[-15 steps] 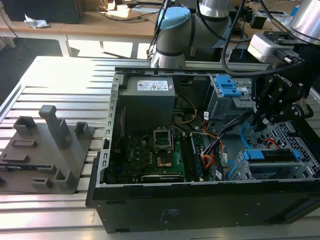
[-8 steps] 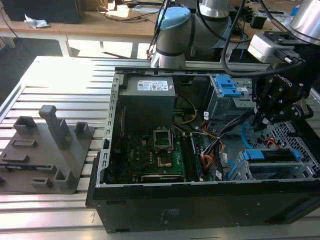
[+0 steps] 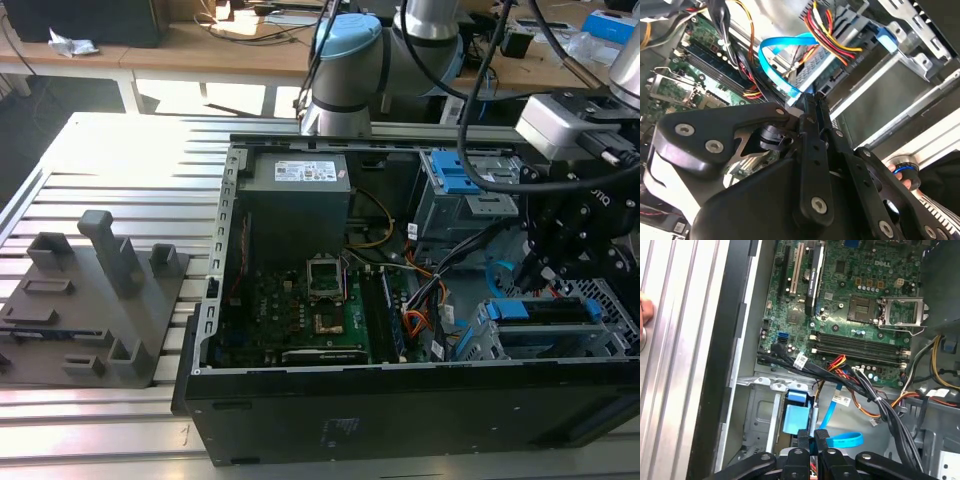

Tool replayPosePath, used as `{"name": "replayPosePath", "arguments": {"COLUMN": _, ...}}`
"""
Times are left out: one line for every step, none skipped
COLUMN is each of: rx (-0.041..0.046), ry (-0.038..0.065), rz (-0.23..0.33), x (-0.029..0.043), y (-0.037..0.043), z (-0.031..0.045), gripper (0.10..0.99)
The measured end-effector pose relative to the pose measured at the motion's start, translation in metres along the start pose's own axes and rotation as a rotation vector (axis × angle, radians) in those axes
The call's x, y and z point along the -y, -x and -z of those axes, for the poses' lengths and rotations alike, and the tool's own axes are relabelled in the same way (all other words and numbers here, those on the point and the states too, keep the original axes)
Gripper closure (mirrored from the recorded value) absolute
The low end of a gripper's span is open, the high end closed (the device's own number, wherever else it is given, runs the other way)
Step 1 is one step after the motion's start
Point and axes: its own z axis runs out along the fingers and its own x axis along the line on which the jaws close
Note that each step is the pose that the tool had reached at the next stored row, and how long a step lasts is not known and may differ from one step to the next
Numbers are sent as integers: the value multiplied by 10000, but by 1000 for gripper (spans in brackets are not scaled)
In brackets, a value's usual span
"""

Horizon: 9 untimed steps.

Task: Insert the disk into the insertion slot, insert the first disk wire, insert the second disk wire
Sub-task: 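Insert the second disk wire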

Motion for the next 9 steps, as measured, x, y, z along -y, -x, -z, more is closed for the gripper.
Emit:
{"name": "replayPosePath", "arguments": {"rx": 1, "ry": 1, "rz": -1, "x": 2, "y": -35, "z": -8, "gripper": 925}}
{"name": "replayPosePath", "arguments": {"rx": 2, "ry": 3, "rz": -4, "x": 4, "y": -54, "z": -13, "gripper": 925}}
{"name": "replayPosePath", "arguments": {"rx": 3, "ry": 3, "rz": -13, "x": 8, "y": -72, "z": -19, "gripper": 925}}
{"name": "replayPosePath", "arguments": {"rx": 3, "ry": 4, "rz": -24, "x": 13, "y": -82, "z": -23, "gripper": 925}}
{"name": "replayPosePath", "arguments": {"rx": 5, "ry": 5, "rz": -40, "x": 21, "y": -89, "z": -27, "gripper": 925}}
{"name": "replayPosePath", "arguments": {"rx": 6, "ry": 9, "rz": -68, "x": 43, "y": -99, "z": -35, "gripper": 925}}
{"name": "replayPosePath", "arguments": {"rx": 11, "ry": 11, "rz": -93, "x": 69, "y": -105, "z": -47, "gripper": 925}}
{"name": "replayPosePath", "arguments": {"rx": 10, "ry": 15, "rz": -121, "x": 95, "y": -110, "z": -61, "gripper": 925}}
{"name": "replayPosePath", "arguments": {"rx": 13, "ry": 20, "rz": -157, "x": 120, "y": -114, "z": -71, "gripper": 925}}
